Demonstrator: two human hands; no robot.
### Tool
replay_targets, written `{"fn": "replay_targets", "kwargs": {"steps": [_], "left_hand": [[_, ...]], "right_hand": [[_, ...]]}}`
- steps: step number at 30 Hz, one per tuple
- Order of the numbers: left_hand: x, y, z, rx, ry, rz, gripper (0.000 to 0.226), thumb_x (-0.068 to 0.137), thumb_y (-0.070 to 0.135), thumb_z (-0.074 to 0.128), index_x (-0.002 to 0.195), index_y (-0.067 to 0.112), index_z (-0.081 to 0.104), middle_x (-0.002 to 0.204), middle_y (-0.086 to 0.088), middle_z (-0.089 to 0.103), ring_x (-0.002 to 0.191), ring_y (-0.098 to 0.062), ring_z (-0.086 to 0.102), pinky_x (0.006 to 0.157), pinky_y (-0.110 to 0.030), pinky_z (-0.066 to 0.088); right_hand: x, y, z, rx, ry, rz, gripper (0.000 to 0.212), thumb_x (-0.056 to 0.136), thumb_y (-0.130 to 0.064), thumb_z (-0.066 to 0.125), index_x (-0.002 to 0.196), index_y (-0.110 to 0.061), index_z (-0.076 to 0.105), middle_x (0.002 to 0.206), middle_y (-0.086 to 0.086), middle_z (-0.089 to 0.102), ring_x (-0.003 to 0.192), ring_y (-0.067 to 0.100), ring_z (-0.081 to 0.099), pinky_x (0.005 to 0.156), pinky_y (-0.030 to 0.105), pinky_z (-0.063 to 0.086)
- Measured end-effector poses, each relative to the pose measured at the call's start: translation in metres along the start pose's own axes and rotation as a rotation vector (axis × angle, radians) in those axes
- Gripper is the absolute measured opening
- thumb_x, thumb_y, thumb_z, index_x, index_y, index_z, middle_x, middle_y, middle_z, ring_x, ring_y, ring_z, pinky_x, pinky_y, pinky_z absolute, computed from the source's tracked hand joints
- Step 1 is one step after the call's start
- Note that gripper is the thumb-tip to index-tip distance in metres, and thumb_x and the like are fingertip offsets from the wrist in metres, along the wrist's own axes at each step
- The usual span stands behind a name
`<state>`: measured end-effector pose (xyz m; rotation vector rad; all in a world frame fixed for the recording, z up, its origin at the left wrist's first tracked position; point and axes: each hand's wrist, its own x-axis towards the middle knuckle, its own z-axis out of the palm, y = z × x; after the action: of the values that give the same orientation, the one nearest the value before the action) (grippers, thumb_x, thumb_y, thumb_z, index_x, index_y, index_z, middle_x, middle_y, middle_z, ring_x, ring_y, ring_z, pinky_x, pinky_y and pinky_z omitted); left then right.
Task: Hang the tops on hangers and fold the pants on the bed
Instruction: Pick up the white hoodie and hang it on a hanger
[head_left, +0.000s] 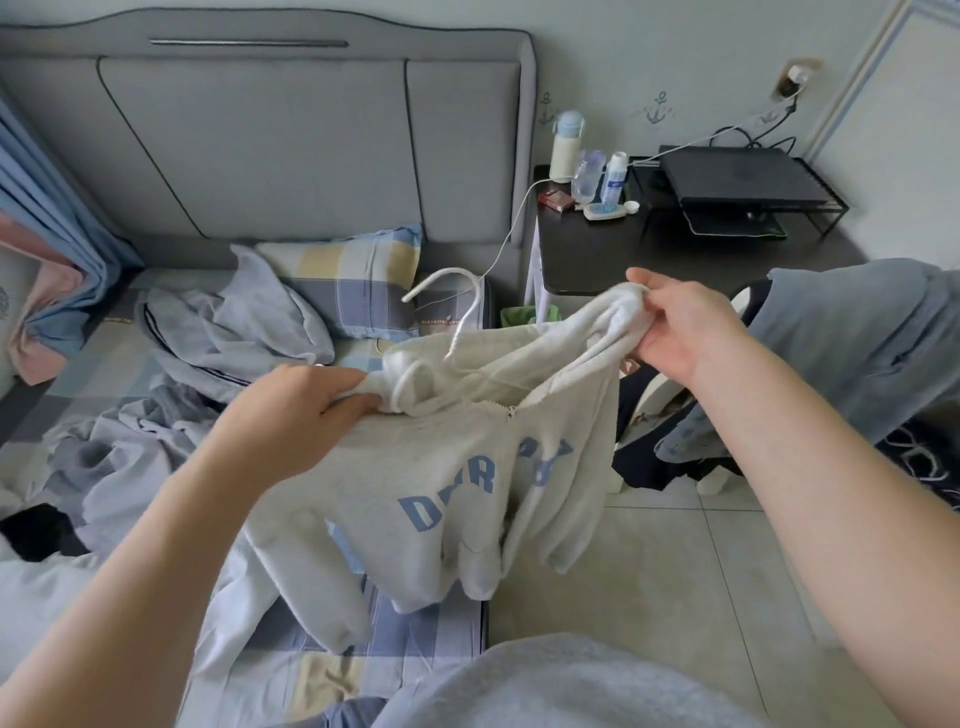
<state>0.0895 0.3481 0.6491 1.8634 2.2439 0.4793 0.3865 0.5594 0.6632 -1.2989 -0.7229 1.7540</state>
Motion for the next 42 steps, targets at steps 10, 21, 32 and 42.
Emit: {"fn": "replay_targets", "kwargs": {"steps": [10,21,32,42], "left_hand": [[0.019,0.044,0.018,-0.317,0.339,0.019,0.040,0.098,0.036,0.060,0.072,0.005,0.059,0.050,0.004,0.040,0.049,-0.014,0.037,0.046,-0.022,0.028],[0.032,0.039,-0.004,-0.357,0.517,-0.042,0.038,0.100,0.038,0.049,0.069,0.015,0.045,0.060,0.002,0.045,0.057,-0.015,0.042,0.054,-0.031,0.036],[0.053,0.045,-0.027,-0.413,0.515,0.048,0.040,0.102,0.032,0.050,0.073,0.009,0.034,0.058,0.006,0.030,0.054,-0.009,0.027,0.051,-0.024,0.026],[0.057,0.033,-0.014,-0.360,0.451,-0.160,0.037,0.102,0.033,0.048,0.079,0.004,0.046,0.064,0.000,0.045,0.060,-0.018,0.038,0.057,-0.035,0.031]], "right_hand": [[-0.069,-0.007,0.063,-0.570,-0.577,-0.516,0.043,0.089,-0.011,0.056,0.131,-0.020,0.059,0.125,0.003,0.064,0.119,0.016,0.060,0.108,0.039,0.043],[-0.059,0.000,0.048,-1.140,-0.683,-0.804,0.031,0.095,-0.004,0.052,0.120,-0.019,0.063,0.091,-0.023,0.064,0.077,-0.002,0.058,0.078,0.015,0.043],[-0.067,-0.003,0.056,-1.234,-0.695,-0.551,0.040,0.105,-0.033,0.049,0.086,-0.001,0.063,0.069,0.003,0.049,0.062,0.006,0.045,0.065,0.020,0.037],[-0.069,-0.009,0.060,-1.434,-0.684,-0.726,0.042,0.102,-0.032,0.052,0.065,-0.014,0.063,0.107,-0.011,0.061,0.095,0.002,0.053,0.090,0.027,0.035]]}}
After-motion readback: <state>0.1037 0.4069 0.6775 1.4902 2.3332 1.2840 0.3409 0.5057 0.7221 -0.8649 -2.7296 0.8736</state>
